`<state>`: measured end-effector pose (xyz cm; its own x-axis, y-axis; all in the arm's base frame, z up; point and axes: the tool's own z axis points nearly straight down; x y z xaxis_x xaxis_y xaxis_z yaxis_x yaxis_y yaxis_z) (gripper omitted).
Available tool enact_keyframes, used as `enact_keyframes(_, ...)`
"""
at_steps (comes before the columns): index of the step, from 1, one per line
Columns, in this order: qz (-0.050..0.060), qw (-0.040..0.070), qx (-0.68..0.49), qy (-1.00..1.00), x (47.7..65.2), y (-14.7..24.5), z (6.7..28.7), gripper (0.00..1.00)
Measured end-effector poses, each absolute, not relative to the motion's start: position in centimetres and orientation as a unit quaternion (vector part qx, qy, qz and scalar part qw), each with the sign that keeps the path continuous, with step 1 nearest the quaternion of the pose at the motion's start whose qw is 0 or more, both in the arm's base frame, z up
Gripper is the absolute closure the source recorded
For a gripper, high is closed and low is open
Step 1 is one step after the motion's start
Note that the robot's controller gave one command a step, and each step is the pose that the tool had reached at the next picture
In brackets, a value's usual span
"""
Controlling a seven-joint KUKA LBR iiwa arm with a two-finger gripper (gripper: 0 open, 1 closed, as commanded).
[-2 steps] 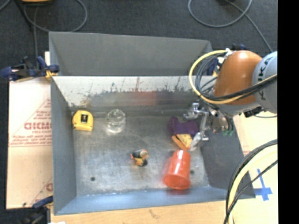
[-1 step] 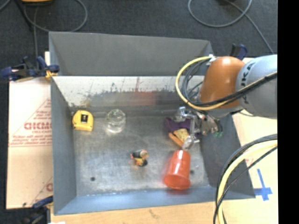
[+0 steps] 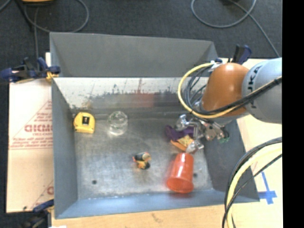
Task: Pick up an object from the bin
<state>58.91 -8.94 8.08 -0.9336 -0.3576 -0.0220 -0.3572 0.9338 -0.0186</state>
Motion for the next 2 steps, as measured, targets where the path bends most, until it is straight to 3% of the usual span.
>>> enact_keyframes(1,-0.007,0.012,-0.182,0.983,58.9,-8.9,8.1,1.00)
enact_keyframes(2,-0.002,0.006,-0.177,0.984,58.6,-8.2,26.1,1.00)
